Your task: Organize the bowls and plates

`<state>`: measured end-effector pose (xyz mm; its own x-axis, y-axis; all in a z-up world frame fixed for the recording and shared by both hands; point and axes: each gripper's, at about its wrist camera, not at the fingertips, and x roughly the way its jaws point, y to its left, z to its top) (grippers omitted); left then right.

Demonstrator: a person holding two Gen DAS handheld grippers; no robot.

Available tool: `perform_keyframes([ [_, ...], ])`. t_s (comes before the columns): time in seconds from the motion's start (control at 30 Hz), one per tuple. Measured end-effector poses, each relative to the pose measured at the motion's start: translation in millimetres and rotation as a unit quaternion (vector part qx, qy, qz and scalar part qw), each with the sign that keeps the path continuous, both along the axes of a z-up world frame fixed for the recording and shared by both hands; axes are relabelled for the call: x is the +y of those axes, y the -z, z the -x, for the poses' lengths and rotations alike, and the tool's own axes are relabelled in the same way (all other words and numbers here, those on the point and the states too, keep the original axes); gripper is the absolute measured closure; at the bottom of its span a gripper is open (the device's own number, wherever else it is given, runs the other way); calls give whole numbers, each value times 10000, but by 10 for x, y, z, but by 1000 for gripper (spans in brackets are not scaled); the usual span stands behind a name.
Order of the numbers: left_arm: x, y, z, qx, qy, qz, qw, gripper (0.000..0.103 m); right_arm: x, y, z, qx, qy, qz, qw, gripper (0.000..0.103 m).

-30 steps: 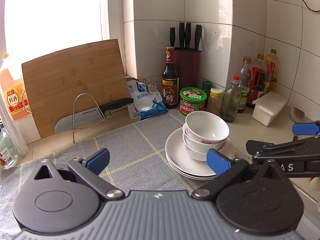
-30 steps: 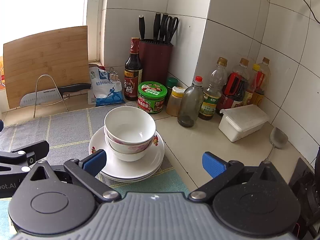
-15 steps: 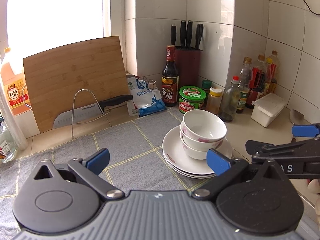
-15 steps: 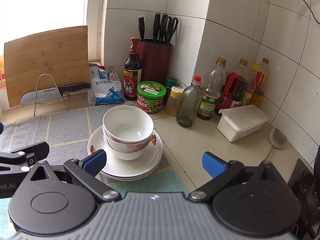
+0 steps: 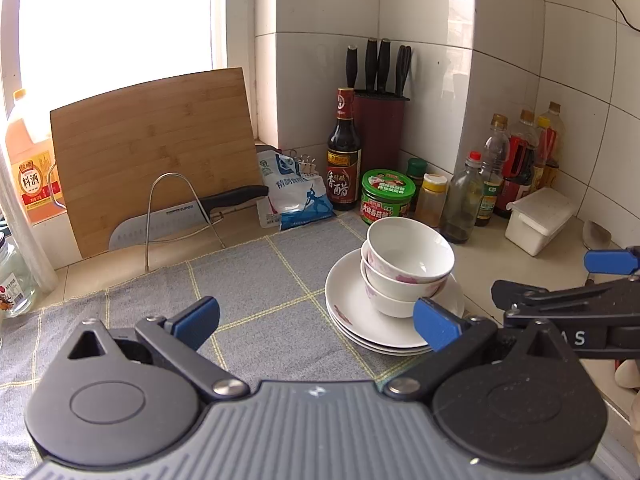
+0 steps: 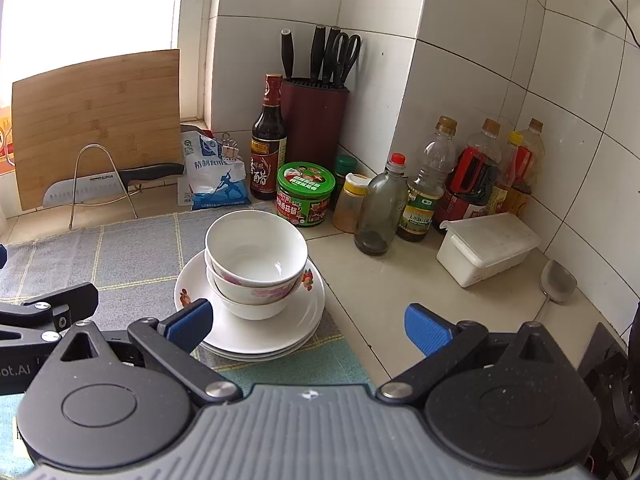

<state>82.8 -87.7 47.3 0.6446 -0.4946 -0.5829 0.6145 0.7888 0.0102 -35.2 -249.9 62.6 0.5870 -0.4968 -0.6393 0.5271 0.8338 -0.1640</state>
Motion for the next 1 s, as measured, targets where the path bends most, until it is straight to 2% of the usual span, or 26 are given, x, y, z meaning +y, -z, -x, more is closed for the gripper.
perform_keyframes([
  [1.0,-12,-10,41,54,28,36,10000,1,-21,-28,40,42,11,122,9999,0],
])
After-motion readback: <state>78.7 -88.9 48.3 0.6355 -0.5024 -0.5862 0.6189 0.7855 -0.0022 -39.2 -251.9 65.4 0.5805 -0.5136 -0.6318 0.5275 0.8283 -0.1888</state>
